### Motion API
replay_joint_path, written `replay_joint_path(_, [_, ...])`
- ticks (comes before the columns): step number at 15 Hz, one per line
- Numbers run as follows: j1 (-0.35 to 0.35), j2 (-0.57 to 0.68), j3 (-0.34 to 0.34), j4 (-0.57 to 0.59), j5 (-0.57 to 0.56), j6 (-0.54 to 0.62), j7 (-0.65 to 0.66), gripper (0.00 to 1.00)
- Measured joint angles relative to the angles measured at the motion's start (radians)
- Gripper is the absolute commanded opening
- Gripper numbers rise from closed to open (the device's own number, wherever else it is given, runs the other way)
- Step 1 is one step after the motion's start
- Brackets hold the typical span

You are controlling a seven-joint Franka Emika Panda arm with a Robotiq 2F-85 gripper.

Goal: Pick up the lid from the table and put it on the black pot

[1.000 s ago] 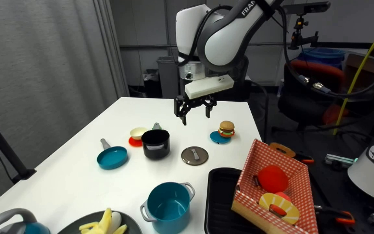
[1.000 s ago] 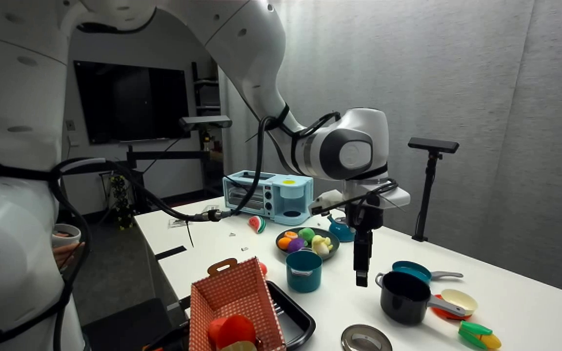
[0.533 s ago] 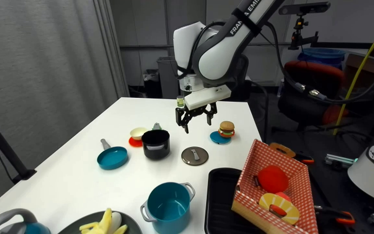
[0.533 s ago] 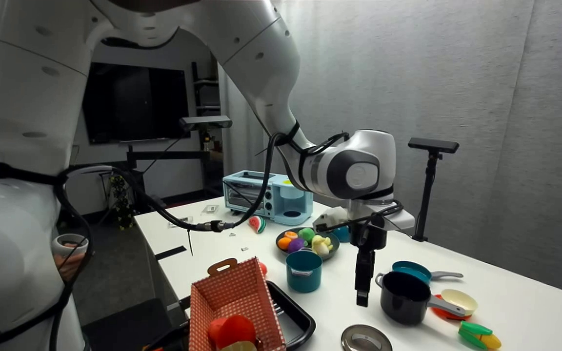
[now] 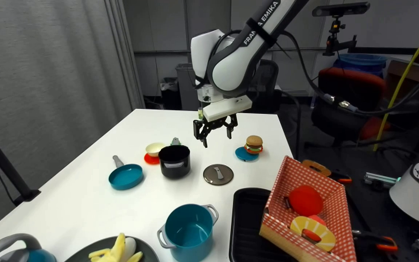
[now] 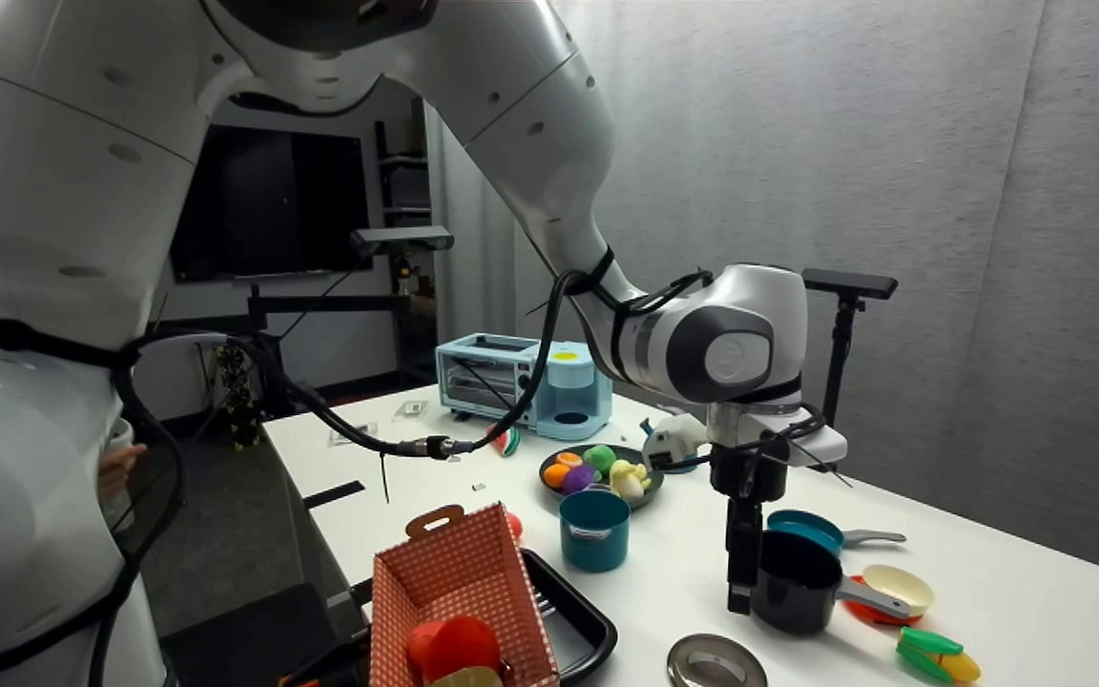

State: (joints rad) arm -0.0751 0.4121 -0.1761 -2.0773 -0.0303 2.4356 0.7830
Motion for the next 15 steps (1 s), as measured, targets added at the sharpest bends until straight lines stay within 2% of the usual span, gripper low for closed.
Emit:
replay_joint_path(9, [0.005,0.001,-0.003,0.002,0.001,-0.004,-0.002,1.0])
replay_joint_path(15, [0.007,0.001,0.001,0.002,0.001,-0.088,-0.028,1.0])
